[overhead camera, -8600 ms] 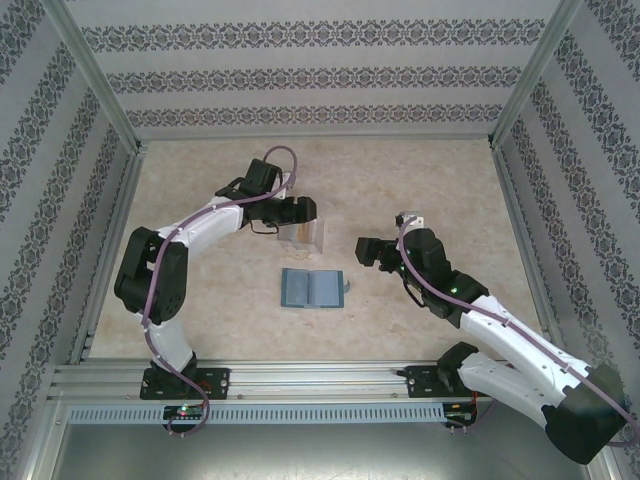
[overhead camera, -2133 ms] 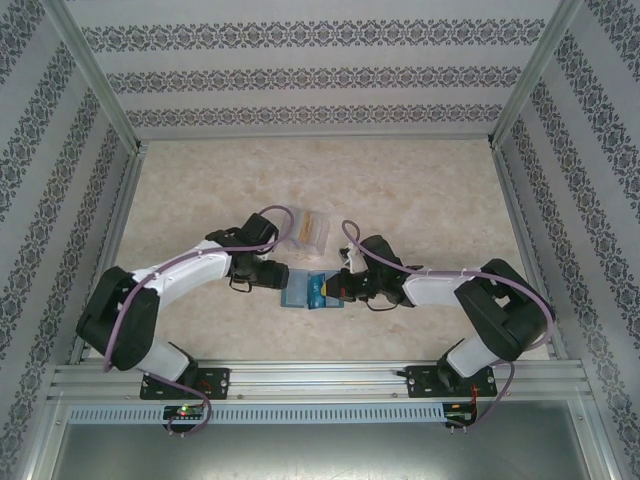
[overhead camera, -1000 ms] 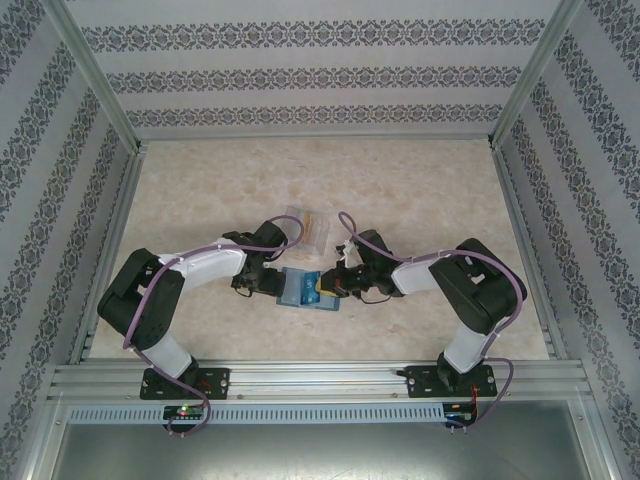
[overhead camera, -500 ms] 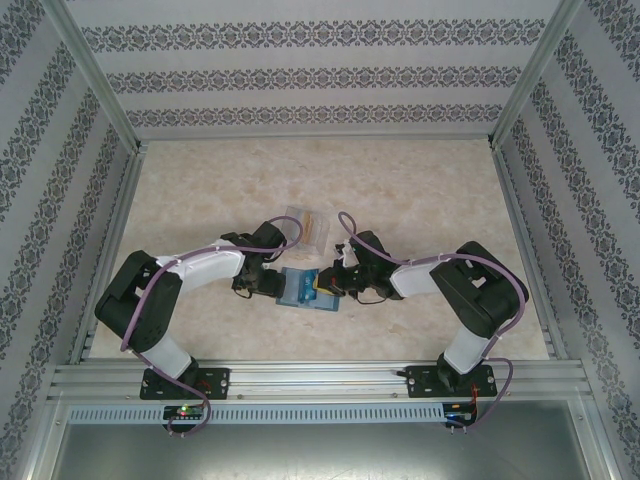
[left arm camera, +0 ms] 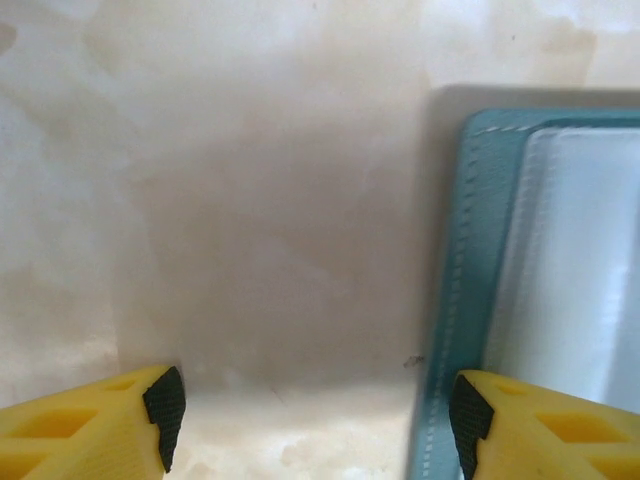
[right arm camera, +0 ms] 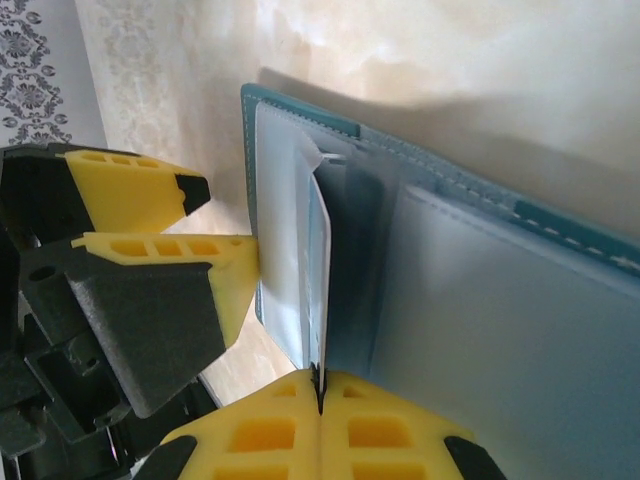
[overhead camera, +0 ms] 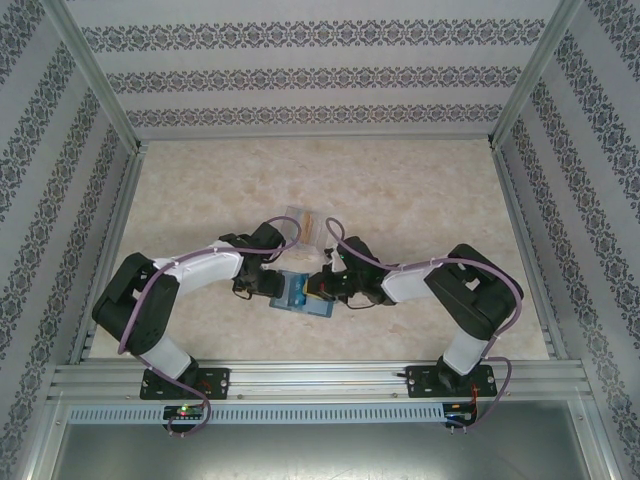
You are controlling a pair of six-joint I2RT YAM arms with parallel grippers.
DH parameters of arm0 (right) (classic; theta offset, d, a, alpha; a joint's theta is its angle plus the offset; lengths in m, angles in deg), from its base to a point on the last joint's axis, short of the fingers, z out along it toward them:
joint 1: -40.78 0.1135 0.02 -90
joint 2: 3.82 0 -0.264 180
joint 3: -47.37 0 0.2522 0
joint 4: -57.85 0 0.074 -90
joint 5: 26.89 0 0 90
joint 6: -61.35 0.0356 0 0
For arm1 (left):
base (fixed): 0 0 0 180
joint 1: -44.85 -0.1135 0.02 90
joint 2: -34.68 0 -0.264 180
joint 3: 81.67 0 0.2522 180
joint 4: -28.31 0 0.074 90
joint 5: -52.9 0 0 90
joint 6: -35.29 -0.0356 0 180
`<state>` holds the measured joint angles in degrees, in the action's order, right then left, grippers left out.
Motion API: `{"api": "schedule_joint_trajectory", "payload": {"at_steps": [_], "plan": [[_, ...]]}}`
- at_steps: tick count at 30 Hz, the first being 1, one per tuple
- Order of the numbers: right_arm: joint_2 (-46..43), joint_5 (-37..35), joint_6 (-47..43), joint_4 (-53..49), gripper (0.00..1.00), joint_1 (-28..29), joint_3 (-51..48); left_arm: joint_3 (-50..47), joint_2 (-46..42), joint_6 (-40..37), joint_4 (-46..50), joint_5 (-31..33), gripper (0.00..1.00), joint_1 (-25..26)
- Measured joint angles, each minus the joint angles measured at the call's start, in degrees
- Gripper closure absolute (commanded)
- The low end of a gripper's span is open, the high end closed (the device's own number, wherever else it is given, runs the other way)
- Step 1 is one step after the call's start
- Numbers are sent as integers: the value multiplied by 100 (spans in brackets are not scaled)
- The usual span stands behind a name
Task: Put the credit cards into the card holder
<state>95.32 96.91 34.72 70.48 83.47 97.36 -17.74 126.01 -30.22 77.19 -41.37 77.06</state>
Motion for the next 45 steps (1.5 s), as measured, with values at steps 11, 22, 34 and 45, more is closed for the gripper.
{"api": "schedule_joint_trajectory", "payload": {"at_steps": [11, 22, 34, 45], "plan": [[79, -710, 426, 107, 100, 358, 116, -216, -170, 190, -190, -343, 53, 0], [260, -1115, 570, 243, 97, 595, 201, -271, -192, 278, -302, -772, 57, -2], [256, -1150, 291, 101, 76, 590, 251, -463, -791, 284, -299, -883, 58, -210], [-37, -1366, -151, -708, 65, 592, 428, -647, -927, 348, -319, -640, 60, -452]]}}
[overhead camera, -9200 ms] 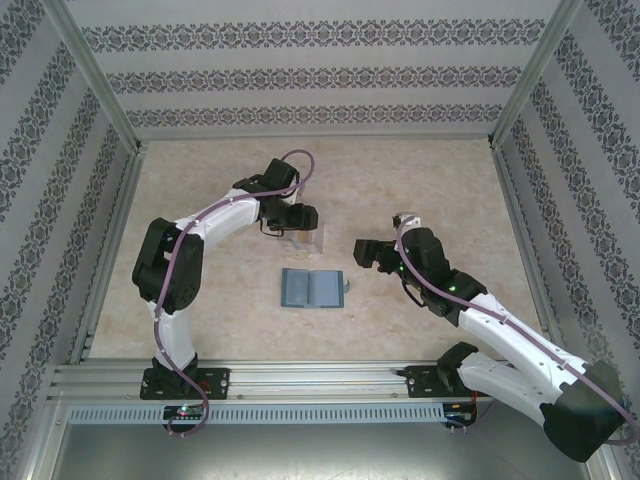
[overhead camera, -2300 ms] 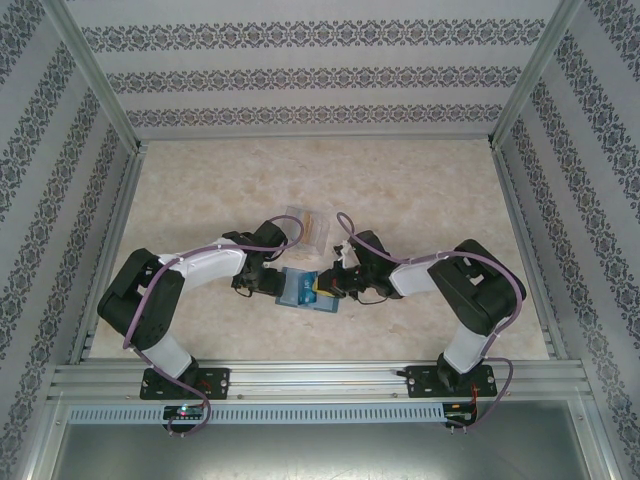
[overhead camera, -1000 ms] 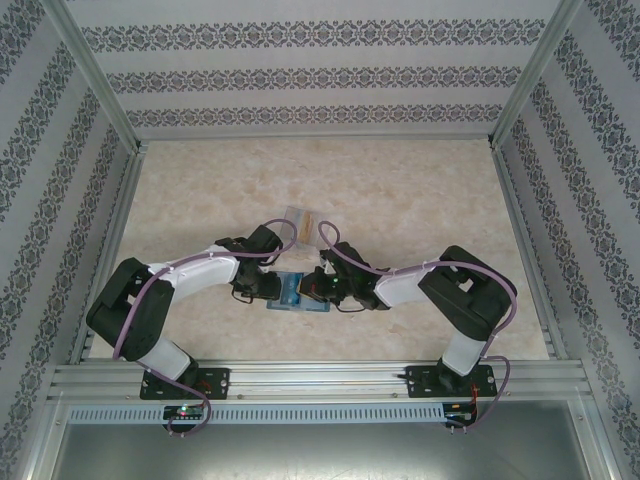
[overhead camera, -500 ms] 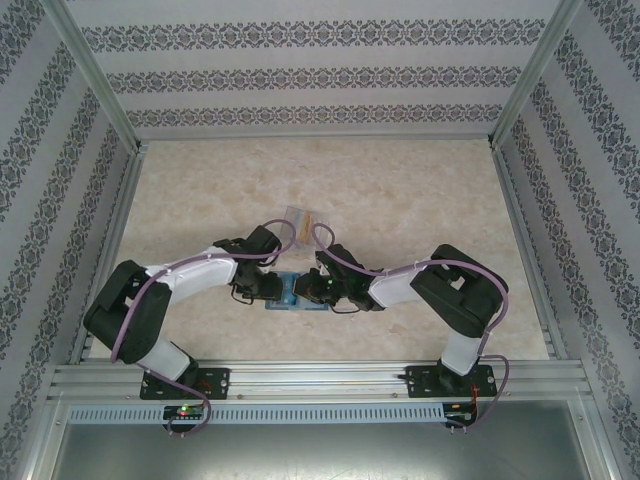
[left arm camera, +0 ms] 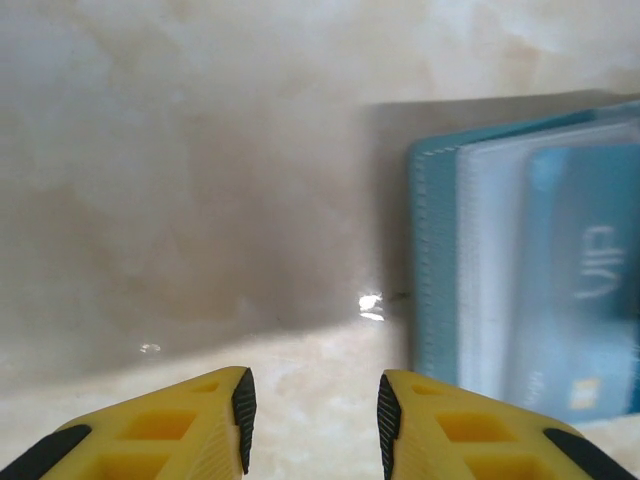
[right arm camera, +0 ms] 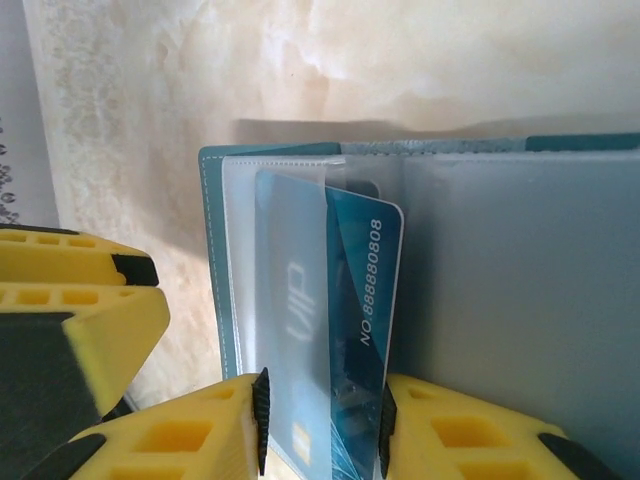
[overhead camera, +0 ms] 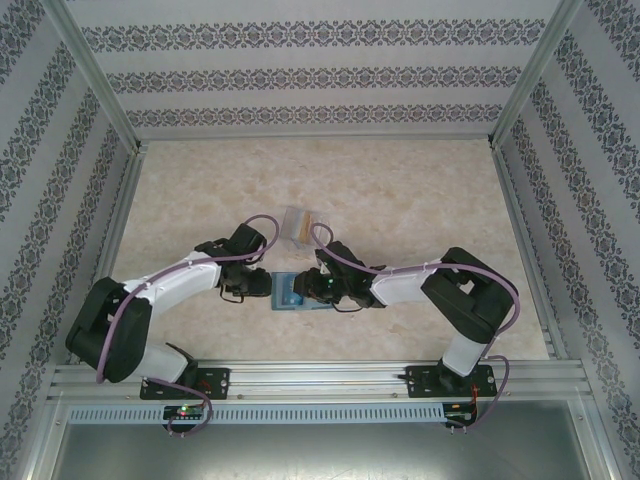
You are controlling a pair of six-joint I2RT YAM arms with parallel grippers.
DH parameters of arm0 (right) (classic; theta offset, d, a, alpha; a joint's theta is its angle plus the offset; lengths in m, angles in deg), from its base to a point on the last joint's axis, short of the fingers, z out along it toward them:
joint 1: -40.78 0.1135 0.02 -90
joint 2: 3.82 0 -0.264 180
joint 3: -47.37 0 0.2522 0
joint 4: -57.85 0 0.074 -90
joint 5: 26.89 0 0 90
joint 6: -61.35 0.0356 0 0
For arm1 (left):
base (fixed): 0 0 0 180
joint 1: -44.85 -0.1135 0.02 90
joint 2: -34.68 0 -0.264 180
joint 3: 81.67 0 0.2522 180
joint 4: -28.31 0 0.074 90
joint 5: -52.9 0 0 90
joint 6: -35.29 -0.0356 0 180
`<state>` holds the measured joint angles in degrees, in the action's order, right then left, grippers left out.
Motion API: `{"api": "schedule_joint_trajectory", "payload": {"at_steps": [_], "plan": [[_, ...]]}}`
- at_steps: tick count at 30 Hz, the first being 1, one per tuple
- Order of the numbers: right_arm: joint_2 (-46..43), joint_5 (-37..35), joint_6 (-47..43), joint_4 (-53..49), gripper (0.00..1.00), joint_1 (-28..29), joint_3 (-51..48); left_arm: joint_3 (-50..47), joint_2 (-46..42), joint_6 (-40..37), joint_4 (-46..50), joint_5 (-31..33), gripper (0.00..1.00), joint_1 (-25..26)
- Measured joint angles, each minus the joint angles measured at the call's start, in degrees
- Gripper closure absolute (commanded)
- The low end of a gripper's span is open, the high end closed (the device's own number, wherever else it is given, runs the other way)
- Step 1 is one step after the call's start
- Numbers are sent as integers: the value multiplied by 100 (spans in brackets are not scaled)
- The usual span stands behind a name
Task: Put the credit cards into the card holder
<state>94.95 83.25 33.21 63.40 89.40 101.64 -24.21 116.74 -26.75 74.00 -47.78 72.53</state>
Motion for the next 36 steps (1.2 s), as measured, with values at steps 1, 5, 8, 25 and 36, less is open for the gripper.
{"api": "schedule_joint_trajectory", "payload": {"at_steps": [1, 5, 8, 25, 36], "plan": [[-20, -31, -42, -81, 65, 0, 13, -2, 50, 17, 0, 22, 60, 0], [-37, -142, -227, -402, 65, 2, 138, -133, 160, 111, -144, -11, 62, -2], [-37, -262, -350, -614, 67, 31, 236, -155, 260, 166, -221, -70, 63, -2], [68, -813, -1150, -1484, 64, 479, 789, -313, 310, 686, -826, -535, 75, -72], [-50, -1010, -1486, -1775, 61, 479, 861, -385, 271, 728, -850, -470, 86, -109]]}}
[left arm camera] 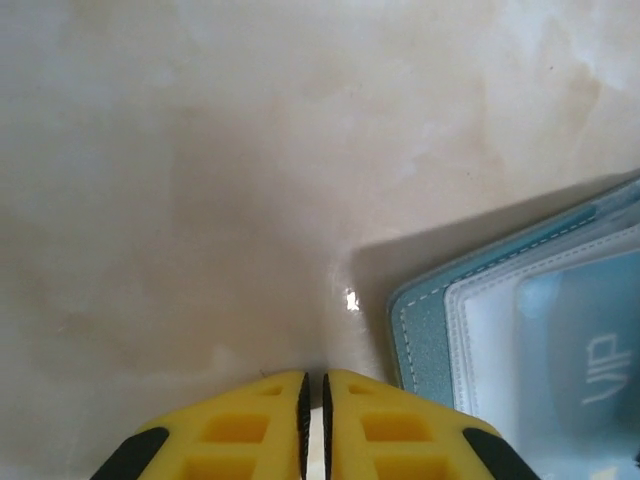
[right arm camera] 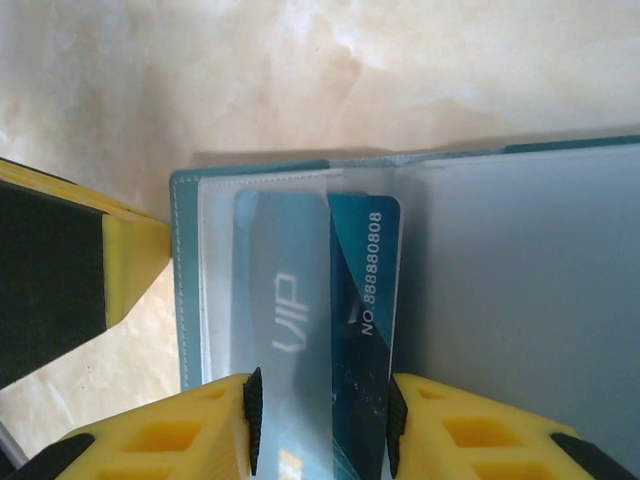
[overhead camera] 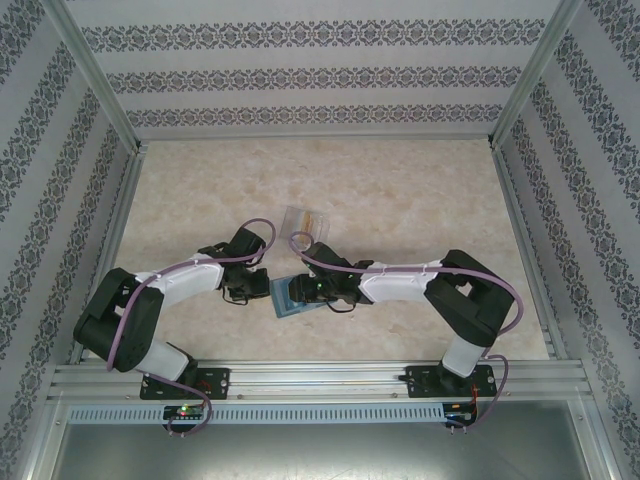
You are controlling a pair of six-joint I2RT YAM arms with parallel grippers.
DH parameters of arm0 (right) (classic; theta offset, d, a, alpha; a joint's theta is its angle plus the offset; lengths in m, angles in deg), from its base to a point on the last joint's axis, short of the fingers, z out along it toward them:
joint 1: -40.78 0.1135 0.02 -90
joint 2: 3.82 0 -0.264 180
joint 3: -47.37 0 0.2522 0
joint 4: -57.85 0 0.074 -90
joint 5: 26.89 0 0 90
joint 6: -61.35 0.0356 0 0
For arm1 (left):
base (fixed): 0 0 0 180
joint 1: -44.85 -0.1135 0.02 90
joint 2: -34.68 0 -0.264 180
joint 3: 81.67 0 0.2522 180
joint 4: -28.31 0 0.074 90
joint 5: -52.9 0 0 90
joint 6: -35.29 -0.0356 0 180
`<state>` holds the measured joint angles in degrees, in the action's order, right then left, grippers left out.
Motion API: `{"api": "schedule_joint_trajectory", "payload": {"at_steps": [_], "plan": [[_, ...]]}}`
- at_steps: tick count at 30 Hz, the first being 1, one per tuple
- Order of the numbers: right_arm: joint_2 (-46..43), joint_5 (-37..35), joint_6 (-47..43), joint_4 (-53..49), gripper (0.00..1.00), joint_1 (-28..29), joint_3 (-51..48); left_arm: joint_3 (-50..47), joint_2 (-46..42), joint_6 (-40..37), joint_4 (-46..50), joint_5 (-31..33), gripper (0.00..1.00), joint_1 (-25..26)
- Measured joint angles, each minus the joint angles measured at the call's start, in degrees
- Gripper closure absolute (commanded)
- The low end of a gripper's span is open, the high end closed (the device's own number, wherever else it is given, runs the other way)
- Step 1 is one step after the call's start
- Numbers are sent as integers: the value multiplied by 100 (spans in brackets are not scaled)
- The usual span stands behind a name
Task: Put the credit cards into the card holder
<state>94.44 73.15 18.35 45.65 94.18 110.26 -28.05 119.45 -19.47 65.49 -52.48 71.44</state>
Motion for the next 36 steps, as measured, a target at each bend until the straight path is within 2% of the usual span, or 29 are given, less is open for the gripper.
{"api": "schedule_joint_trajectory", "payload": {"at_steps": [7, 22, 31, 36], "plan": [[-114, -243, -208, -258, 60, 0, 35, -44, -28, 0, -52, 20, 86, 0], [227, -249, -238, -227, 62, 20, 286, -85, -28, 20, -131, -9, 88, -9], [435, -214, -221, -223, 70, 162, 476, -85, -24, 39, -140, -28, 91, -9], [468, -214, -223, -271, 71, 199, 533, -85, -28, 66, -140, -31, 92, -9]]}}
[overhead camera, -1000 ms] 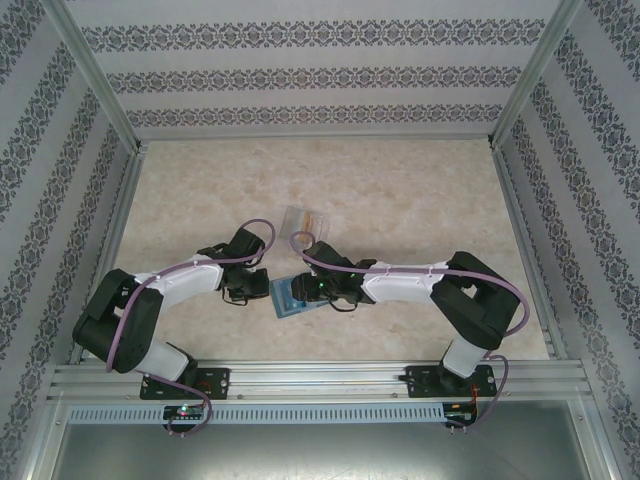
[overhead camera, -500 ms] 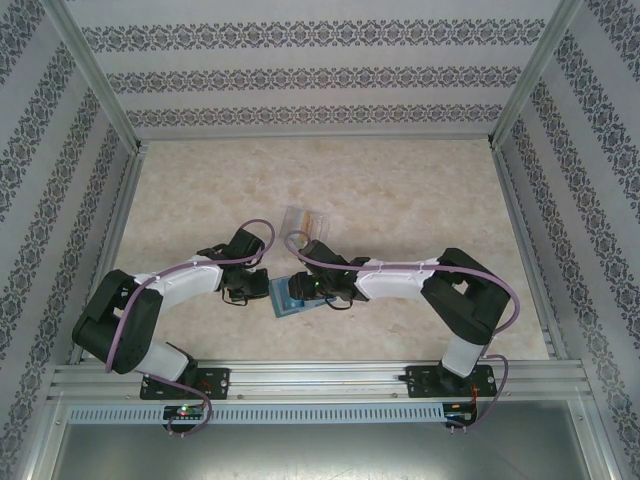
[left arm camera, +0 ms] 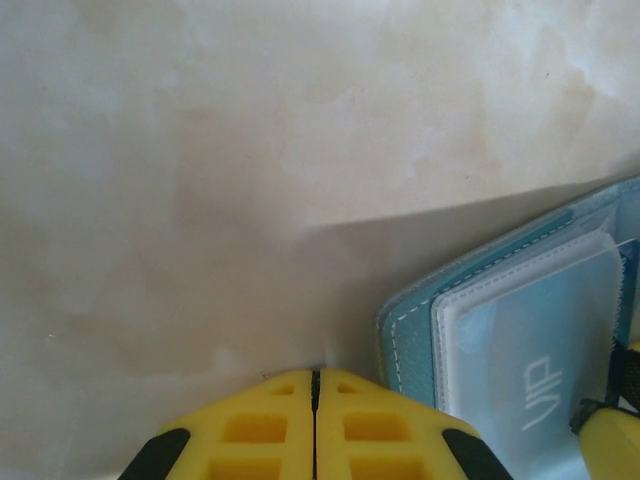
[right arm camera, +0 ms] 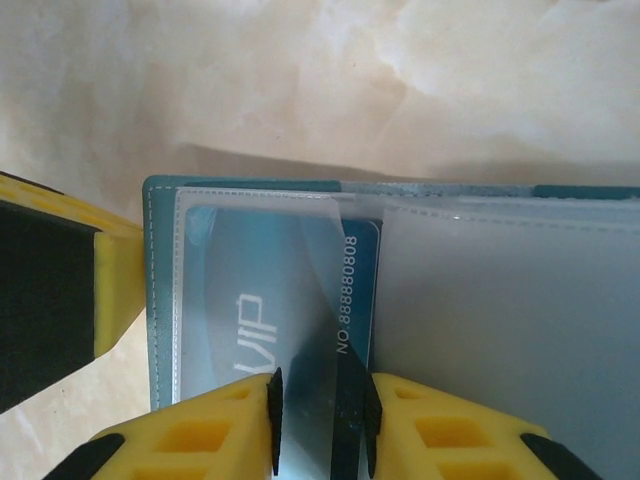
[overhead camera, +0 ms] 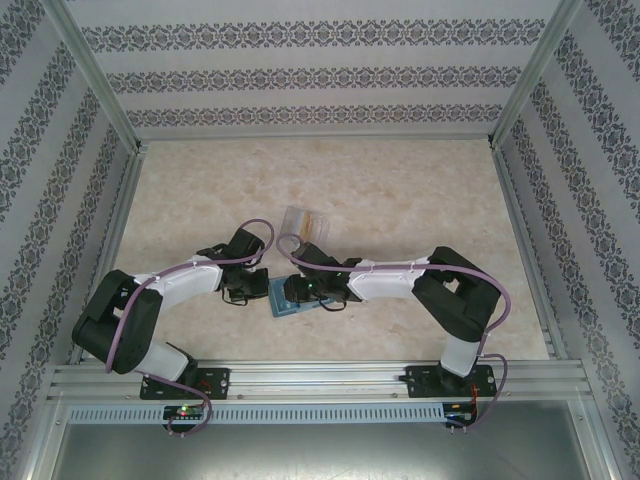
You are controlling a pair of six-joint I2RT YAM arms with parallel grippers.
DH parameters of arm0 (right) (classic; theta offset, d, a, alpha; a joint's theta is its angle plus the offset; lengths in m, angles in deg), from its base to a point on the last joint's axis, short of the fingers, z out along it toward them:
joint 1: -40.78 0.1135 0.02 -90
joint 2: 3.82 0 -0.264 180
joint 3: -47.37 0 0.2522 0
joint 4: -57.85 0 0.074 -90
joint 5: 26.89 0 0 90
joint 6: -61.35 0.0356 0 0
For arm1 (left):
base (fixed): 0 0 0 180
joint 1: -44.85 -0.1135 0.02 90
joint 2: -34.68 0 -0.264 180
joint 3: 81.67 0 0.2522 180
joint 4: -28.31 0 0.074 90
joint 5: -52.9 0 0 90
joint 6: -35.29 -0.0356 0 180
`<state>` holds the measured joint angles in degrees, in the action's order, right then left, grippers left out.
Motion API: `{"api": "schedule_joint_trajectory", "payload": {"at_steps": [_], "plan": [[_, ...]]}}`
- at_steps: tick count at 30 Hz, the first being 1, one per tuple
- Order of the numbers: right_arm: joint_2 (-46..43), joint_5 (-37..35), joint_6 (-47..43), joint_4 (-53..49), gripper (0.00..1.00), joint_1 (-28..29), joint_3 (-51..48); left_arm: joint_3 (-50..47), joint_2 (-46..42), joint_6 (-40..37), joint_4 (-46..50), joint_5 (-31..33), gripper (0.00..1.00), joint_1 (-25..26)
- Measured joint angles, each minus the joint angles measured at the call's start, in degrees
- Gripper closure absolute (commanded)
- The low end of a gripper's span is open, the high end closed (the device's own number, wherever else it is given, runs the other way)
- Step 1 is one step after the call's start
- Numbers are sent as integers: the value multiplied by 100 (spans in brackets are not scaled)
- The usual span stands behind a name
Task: Put the credit cards into the card holder
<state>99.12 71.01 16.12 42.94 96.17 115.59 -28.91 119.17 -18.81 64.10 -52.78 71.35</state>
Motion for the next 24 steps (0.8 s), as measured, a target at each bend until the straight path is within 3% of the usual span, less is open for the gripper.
{"api": "schedule_joint_trajectory", "payload": {"at_steps": [17, 24], "plan": [[0, -7, 0, -186, 71, 111, 96, -9, -7, 44, -20, -17, 93, -2], [0, 48, 616, -186, 79, 111, 96, -118, -72, 94, -151, -50, 94, -17]]}}
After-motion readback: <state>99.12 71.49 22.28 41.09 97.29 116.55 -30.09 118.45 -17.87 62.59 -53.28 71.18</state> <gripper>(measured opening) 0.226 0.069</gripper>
